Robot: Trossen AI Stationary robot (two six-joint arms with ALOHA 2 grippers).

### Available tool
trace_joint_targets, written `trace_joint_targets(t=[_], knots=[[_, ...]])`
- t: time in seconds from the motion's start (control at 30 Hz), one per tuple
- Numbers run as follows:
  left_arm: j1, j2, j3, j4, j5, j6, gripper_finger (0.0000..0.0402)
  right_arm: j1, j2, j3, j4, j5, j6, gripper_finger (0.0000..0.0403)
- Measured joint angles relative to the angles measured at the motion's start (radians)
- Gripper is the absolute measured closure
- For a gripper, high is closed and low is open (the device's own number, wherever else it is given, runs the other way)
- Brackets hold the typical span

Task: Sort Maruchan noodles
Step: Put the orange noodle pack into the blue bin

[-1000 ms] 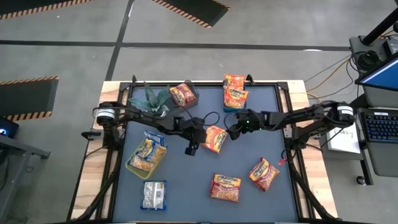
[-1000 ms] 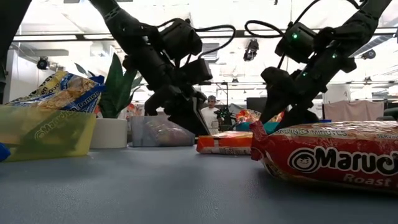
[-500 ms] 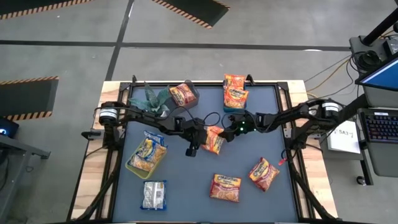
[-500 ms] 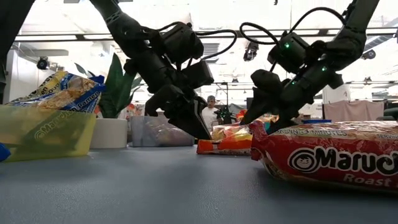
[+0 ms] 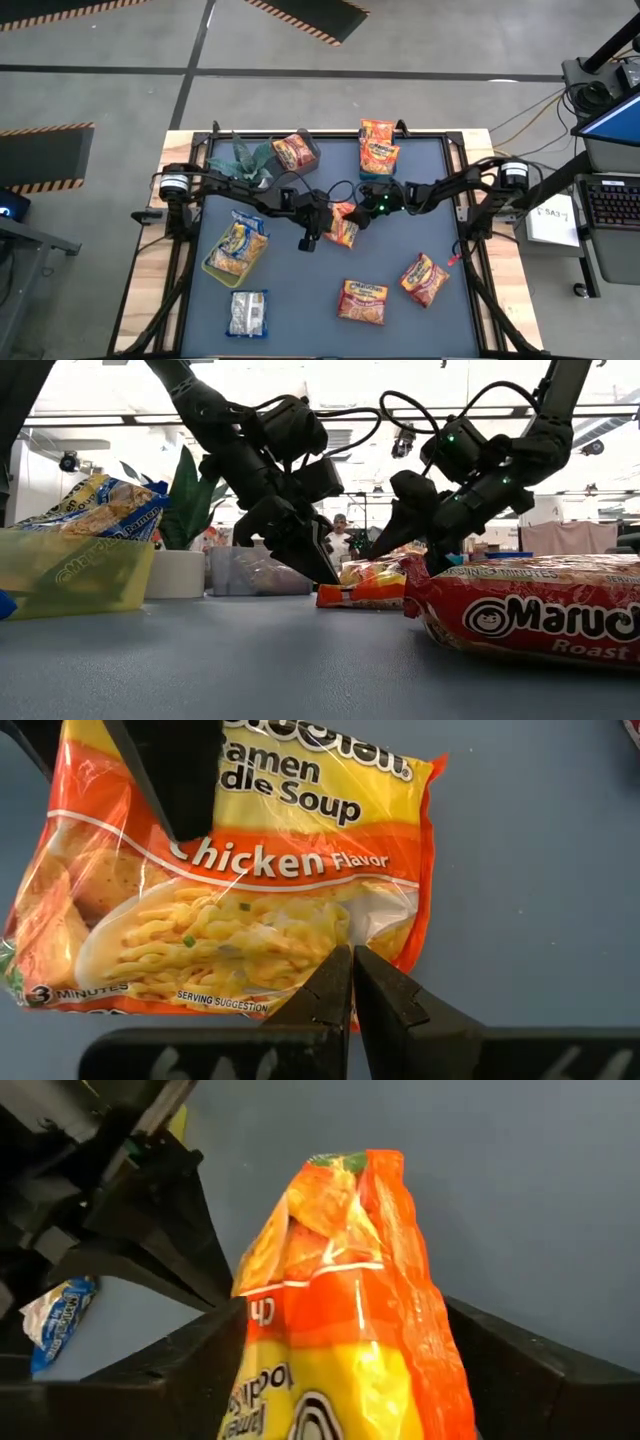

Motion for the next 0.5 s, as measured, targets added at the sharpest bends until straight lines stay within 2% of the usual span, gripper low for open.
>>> trace_joint_targets(t=[0.27,0.5], knots=[[0.0,0.0,-0.001,0.014,0.0,0.001,0.04,0.0,-0.014,0.0,-0.004,-0.026,0.018,0.0204],[0.0,0.0,-0.001,0.016,0.0,0.0,0.04,-0.001,-0.016,0.0,0.004,-0.035,0.019,0.0259]])
